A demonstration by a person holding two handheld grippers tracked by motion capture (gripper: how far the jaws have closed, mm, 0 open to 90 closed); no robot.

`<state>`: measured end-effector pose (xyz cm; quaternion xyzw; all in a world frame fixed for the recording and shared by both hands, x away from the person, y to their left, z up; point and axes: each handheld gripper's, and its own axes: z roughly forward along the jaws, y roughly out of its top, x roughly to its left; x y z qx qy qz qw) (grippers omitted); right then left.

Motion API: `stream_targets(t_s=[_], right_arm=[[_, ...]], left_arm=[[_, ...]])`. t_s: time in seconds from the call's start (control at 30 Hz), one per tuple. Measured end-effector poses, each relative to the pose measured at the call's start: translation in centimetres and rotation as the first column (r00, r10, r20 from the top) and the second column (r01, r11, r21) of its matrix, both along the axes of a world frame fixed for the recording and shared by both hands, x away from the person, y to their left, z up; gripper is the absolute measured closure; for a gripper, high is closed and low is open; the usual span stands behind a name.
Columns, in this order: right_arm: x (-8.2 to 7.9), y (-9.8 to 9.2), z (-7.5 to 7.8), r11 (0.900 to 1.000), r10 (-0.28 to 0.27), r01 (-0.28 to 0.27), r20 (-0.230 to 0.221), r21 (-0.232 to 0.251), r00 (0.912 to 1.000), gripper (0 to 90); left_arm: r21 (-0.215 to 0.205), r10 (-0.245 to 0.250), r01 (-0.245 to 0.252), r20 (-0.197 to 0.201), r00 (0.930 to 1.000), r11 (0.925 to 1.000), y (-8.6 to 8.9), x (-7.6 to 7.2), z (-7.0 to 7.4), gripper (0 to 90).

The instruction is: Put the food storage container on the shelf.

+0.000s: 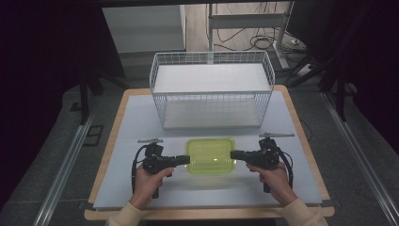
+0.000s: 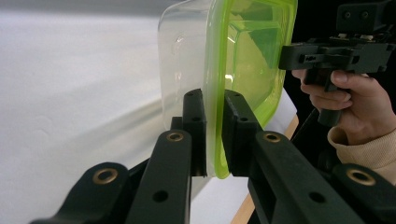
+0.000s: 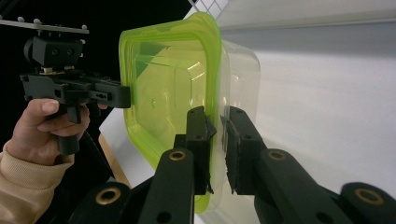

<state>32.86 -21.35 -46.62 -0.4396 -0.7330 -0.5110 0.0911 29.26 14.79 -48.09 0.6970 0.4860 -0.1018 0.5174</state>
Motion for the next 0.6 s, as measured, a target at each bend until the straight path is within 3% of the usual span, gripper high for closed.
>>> stream_targets(t_s=[0.6], right_arm=[[1.0,-0.2,4.1,1.0,-0.02,0.021,0.086,0.0,0.9961,80.9]], left_arm=[[0.0,-0.005,0.005,0.059,0.9982,1.0,-0.2,1.9,3.9,81.5]])
